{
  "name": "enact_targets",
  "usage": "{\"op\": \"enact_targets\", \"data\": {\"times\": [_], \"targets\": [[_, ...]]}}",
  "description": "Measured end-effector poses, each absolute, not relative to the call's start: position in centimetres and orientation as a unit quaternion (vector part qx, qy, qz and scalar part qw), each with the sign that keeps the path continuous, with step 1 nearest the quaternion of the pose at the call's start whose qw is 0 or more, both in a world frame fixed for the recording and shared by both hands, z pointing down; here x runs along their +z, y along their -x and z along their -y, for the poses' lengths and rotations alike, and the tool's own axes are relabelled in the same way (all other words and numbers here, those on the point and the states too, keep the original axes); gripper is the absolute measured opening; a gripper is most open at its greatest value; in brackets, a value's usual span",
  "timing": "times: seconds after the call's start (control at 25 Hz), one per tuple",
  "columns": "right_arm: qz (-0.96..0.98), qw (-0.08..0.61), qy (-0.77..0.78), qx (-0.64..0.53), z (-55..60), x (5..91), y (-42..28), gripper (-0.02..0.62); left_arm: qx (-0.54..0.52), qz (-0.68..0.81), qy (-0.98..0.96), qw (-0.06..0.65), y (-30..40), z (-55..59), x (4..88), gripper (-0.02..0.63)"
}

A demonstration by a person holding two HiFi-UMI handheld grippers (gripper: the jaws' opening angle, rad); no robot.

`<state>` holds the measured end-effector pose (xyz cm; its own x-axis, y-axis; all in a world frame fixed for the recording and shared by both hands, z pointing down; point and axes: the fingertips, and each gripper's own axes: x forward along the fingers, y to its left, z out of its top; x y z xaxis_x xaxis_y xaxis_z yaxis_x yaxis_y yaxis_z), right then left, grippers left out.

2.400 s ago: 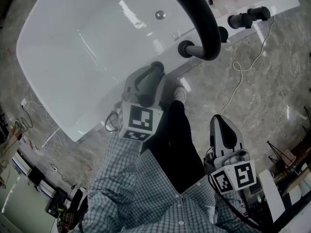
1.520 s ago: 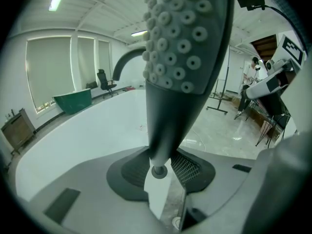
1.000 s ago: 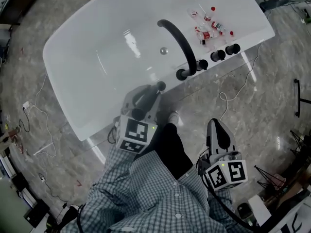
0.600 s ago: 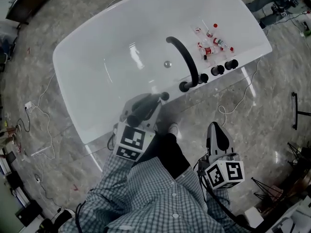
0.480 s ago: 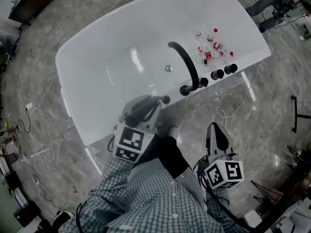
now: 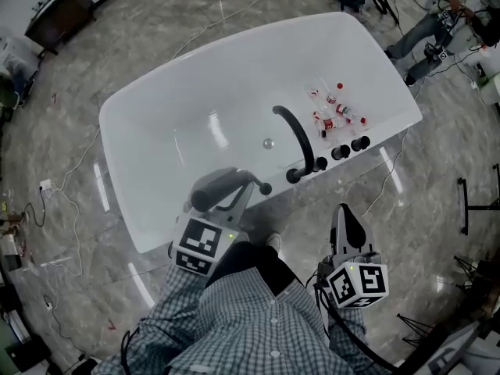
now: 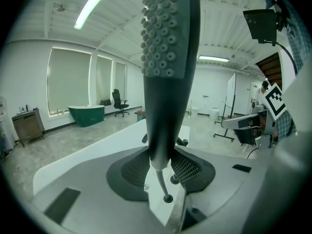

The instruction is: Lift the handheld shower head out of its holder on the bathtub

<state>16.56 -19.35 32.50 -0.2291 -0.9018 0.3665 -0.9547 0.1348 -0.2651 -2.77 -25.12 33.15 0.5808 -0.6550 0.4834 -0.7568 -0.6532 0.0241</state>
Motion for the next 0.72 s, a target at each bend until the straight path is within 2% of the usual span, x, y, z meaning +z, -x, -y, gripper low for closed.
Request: {"op": "enact_targets", "data": {"times": [0.4,0.72], "targets": [[0.767,0.034,-0.617,0.173,22.1,27.1,-15.4,0.017,0.183,0.394,-0.898,0.069,2.5,25.8,26.5,0.124],[0.777,0.021,-0.617,0.124,23.5,22.4,-15.0,0.017,0.147,0.399,-0.903,0.059,3.4,25.6,21.6,0.124]]}}
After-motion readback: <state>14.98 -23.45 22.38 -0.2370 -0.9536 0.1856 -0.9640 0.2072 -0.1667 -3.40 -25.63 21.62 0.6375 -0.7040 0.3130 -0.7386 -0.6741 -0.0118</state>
